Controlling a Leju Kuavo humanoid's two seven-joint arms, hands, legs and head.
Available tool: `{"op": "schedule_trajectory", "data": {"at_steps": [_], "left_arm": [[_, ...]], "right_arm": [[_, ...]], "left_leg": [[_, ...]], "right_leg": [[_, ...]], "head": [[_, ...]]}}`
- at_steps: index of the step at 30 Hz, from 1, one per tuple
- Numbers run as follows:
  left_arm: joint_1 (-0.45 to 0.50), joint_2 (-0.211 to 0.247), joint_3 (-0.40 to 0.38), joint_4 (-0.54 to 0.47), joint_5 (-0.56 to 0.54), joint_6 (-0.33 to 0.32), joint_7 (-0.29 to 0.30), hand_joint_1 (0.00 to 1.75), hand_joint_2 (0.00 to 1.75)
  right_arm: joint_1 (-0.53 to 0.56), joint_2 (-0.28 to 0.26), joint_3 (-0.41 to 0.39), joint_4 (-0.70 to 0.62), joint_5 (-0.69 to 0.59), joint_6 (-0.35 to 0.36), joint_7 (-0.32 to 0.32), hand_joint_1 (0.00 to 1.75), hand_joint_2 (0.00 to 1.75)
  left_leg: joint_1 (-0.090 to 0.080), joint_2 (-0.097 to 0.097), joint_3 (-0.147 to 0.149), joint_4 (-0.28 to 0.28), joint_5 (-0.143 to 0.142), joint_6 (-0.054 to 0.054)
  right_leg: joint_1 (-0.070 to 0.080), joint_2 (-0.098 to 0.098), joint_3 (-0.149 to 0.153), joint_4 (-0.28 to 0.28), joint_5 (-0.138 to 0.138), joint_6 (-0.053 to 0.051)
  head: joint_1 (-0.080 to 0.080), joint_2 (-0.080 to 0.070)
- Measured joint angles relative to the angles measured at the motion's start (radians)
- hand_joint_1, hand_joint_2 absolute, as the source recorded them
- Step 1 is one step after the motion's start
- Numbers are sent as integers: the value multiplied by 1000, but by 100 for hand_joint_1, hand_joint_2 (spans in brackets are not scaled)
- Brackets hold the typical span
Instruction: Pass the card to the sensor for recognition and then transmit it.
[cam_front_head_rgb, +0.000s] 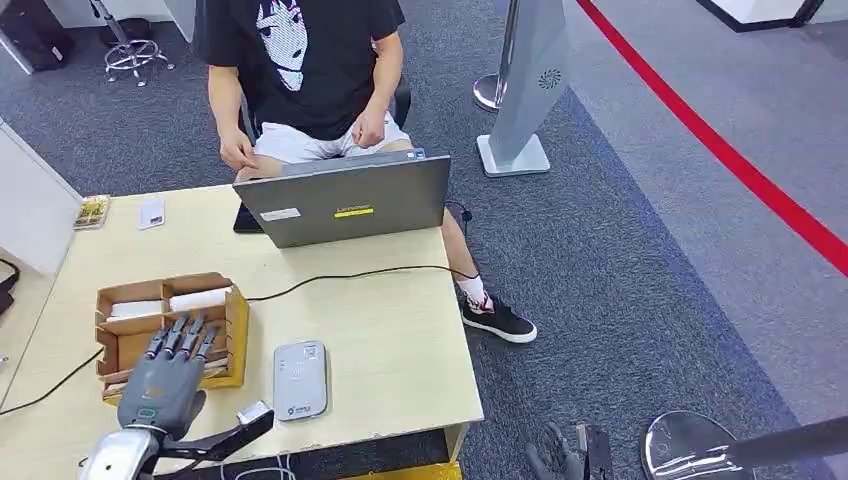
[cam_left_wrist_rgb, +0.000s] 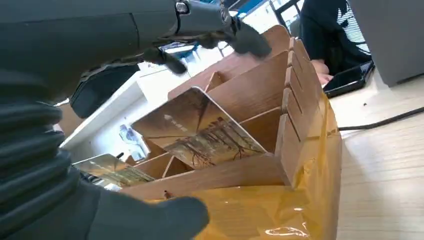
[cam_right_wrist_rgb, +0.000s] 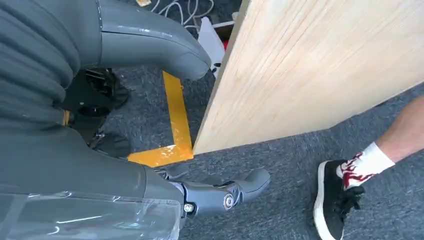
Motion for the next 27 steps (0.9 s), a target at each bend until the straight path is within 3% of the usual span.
{"op": "schedule_trajectory", "data": {"at_steps": [9, 16, 24, 27], "left_arm": [[-9, 7, 0, 5, 15, 1, -7, 175, 175], [-16, -70, 1, -104, 24, -15, -10, 175, 175], [-95, -34, -1, -229, 116, 5, -18, 175, 175], [-149, -19, -2, -270, 108, -38, 13, 175, 175]], "right_arm": [[4, 1, -2, -9, 0, 6, 0, 0, 175], [9, 3, -6, -20, 5, 7, 3, 0, 175], [16, 11, -9, -35, 9, 6, 8, 0, 175], [15, 11, -9, -35, 24, 4, 10, 0, 175]], "left_leg": [[0, 0, 0, 0, 0, 0], [0, -2, 0, 0, 0, 0], [1, -2, 0, 0, 1, -1], [1, -2, 0, 0, 1, -1]], "right_leg": [[0, 0, 0, 0, 0, 0], [0, -1, 0, 0, 0, 0], [0, -1, 0, 0, 0, 0], [1, -2, 0, 0, 0, 0]], "head": [[0, 0], [2, 0], [0, 0], [0, 0]]}}
